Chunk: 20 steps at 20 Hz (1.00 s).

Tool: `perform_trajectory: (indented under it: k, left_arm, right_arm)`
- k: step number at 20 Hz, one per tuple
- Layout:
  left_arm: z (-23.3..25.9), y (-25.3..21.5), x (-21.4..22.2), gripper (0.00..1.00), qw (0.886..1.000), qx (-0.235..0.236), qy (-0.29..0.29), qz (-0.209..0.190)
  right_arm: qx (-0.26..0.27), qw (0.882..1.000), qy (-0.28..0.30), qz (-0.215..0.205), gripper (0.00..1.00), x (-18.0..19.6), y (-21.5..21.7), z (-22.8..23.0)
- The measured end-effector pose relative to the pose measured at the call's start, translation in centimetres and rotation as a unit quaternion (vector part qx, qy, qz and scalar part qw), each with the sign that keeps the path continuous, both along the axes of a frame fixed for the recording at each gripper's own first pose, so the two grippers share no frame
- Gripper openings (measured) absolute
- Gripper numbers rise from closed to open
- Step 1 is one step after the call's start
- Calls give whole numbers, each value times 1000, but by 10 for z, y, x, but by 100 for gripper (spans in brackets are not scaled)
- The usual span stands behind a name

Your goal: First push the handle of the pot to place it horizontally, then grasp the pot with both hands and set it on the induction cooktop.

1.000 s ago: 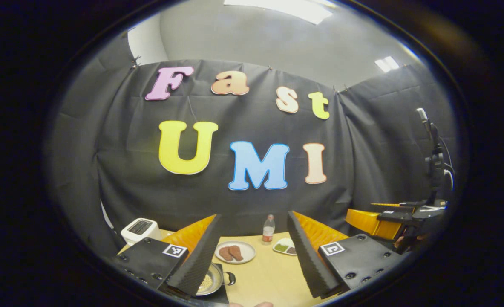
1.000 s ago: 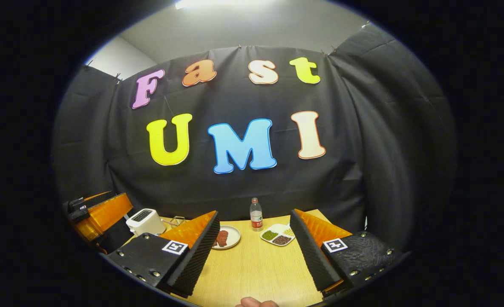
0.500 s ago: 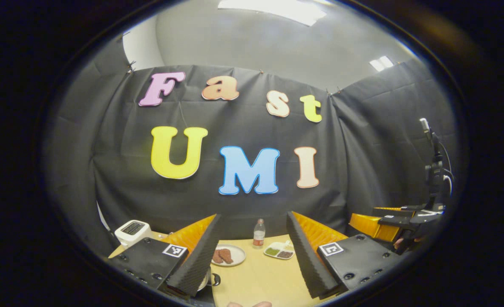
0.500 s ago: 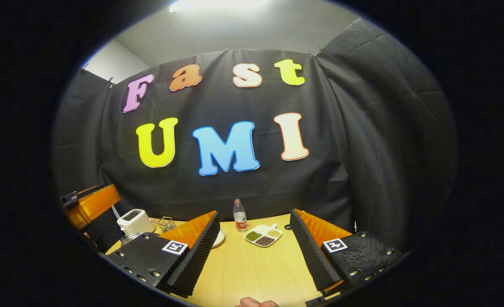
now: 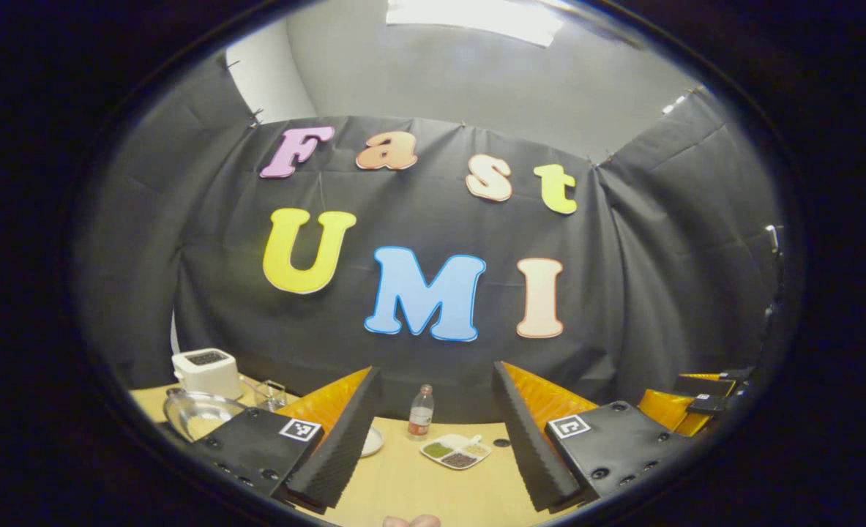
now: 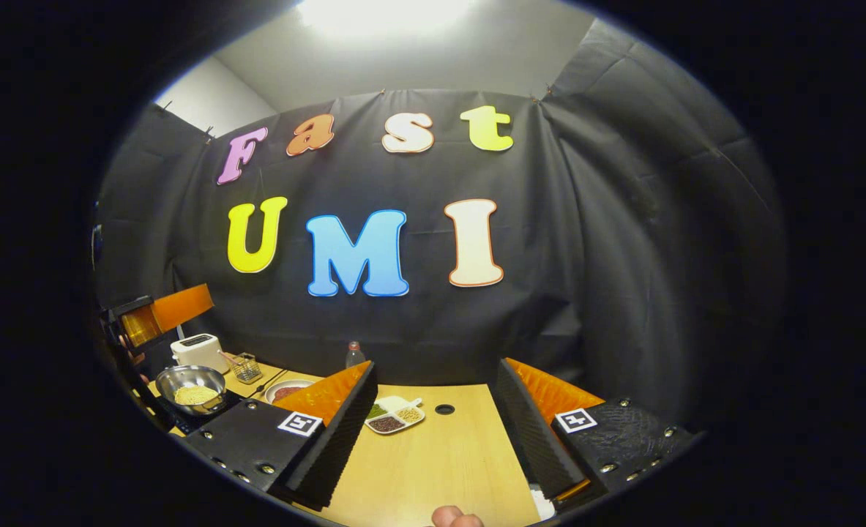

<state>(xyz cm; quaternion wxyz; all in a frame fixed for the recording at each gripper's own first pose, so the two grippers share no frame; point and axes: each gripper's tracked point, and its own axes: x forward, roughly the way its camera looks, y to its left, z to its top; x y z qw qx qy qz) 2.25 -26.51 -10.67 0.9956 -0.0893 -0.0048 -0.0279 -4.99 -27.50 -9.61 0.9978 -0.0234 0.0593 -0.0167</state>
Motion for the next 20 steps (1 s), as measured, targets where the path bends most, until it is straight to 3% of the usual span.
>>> perform_trajectory:
  k: [3,5,10,14,20]
  left_arm:
    - [-93,-59,8,96,999,-22,45,19]
    - [-155,-103,8,99,997,-32,64,16]
    - [-293,-170,10,98,990,-22,139,5]
    - [-331,-189,-1,98,989,10,146,-4]
    - [-319,-215,-26,96,989,91,116,-31]
  right_arm:
    - [7,1000,28,-2,100,9,-59,-62]
    - [14,999,42,-12,100,17,-92,-110]
    - [64,994,70,-51,100,30,-138,-210]
    - [69,994,68,-50,100,34,-141,-241]
    - [40,996,69,-41,100,37,-146,-263]
